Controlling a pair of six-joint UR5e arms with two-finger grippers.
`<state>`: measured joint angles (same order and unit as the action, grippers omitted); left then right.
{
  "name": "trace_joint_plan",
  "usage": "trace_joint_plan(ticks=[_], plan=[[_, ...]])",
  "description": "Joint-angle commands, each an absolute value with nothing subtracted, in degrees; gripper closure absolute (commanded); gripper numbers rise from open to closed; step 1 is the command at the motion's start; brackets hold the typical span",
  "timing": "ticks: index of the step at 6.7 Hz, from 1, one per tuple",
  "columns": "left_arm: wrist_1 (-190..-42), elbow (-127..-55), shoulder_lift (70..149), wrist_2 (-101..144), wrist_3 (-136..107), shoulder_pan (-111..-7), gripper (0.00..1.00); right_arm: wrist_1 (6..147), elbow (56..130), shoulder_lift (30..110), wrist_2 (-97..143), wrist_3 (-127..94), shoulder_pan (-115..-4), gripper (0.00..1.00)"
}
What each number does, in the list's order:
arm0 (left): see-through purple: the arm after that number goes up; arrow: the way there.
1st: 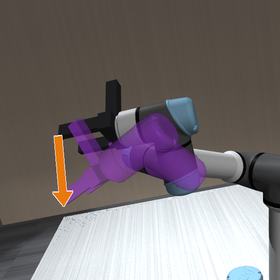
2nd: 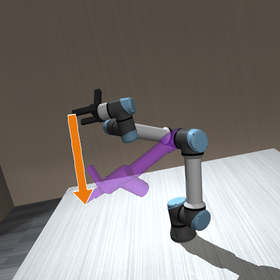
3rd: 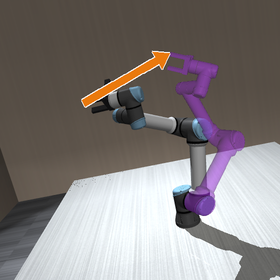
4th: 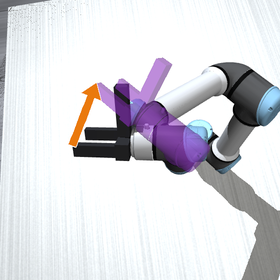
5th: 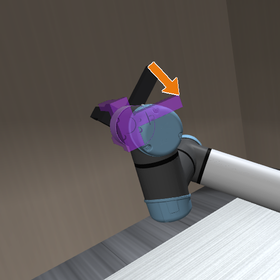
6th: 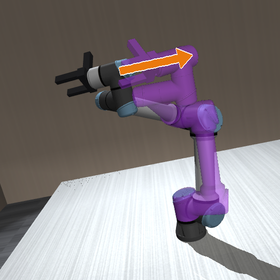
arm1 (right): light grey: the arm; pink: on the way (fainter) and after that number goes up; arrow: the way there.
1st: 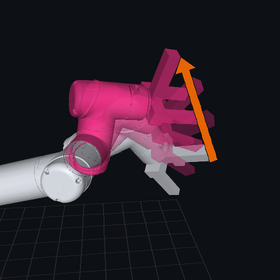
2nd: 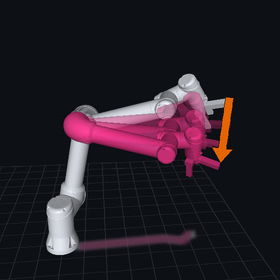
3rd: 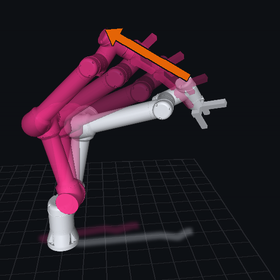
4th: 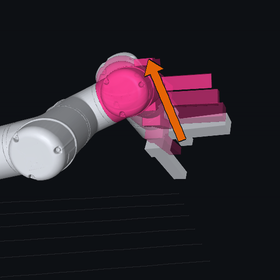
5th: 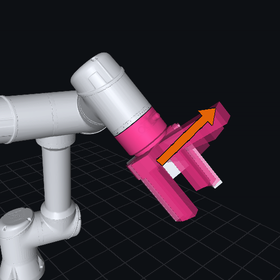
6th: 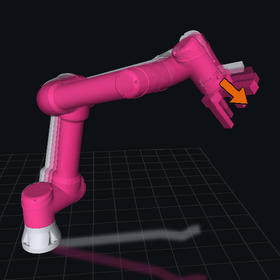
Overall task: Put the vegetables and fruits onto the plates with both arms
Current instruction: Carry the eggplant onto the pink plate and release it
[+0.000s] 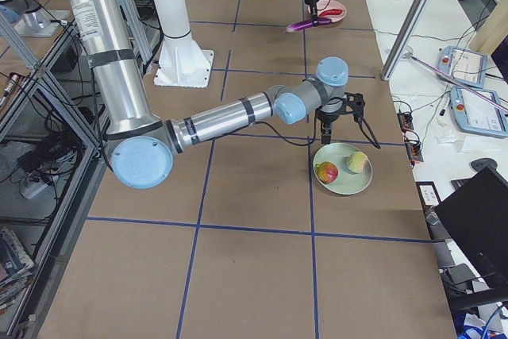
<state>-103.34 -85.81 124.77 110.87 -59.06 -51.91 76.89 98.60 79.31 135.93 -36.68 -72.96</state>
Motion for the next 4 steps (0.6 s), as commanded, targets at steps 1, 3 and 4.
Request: trace_joint_plan(ticks=[1, 3, 4], plan=[[-103.5, -75.0, 122.7, 120.0, -47.6, -65.3, 1.00, 76.7, 105.4, 89.4, 136.1, -27.9, -73.4, 0.00], [-112.6, -57.0, 127.0, 121.7, -47.3, -69.9, 0.98, 77.0, 107.1, 90.4, 136.1, -27.9, -73.4, 0.00], [-117.9, -50.6, 128.6, 121.7, -47.5, -70.1, 0.93, 77.0, 107.1, 90.4, 135.9, -27.9, -73.3, 0.00]])
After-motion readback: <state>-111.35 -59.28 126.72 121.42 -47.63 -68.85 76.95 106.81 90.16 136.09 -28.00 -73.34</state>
